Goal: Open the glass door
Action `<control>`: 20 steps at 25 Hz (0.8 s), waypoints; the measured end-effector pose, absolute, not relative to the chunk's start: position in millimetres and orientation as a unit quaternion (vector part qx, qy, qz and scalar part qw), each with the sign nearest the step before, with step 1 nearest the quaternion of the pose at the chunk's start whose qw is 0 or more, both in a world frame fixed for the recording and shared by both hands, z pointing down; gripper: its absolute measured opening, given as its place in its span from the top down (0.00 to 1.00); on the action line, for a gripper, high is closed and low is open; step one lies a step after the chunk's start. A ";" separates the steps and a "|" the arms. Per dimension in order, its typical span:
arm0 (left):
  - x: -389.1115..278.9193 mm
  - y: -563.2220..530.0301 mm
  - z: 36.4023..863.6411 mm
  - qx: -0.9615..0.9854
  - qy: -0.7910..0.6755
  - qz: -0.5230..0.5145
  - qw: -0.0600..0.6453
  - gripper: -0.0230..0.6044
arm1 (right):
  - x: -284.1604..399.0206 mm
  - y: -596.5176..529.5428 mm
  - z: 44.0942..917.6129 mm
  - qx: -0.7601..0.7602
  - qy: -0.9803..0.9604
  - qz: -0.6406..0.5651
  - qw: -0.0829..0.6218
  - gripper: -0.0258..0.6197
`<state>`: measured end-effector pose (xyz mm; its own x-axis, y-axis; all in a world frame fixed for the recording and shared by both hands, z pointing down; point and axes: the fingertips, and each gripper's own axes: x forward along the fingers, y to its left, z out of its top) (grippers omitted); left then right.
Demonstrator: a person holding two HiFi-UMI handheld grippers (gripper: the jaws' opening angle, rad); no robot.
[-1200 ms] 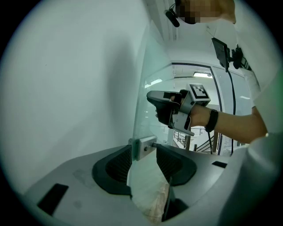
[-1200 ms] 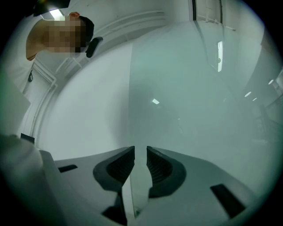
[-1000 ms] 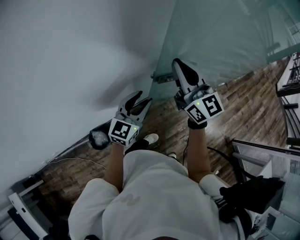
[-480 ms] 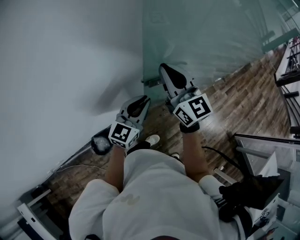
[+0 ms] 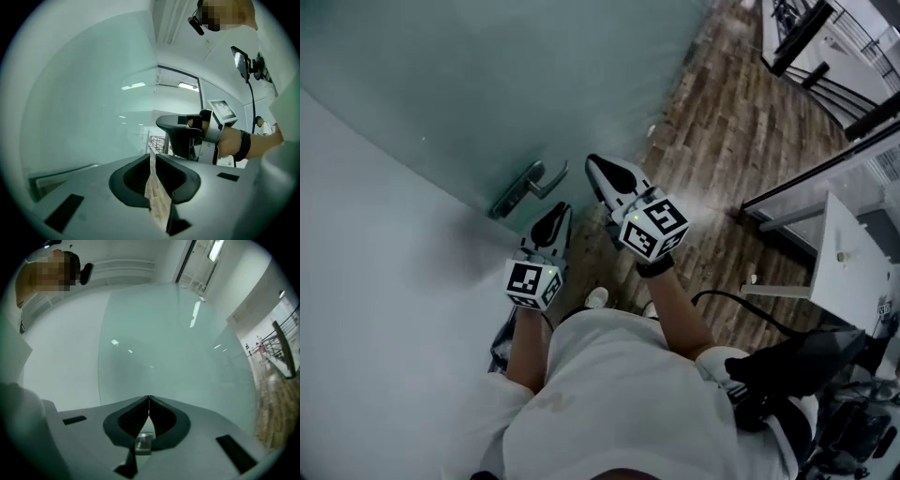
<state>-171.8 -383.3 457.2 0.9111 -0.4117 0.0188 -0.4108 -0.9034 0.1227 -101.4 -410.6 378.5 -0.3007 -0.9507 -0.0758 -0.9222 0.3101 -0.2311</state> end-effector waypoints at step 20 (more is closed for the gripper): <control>106.4 -252.2 379.7 0.998 -0.019 -0.045 0.037 0.93 | 175.0 -153.9 413.7 -0.843 0.523 -0.095 0.080 0.96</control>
<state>106.4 -252.2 379.7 0.9953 -0.0412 -0.0878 -0.0346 -0.9966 0.0753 175.0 -153.9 413.7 0.4337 -0.8978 0.0766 -0.8671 -0.4390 -0.2355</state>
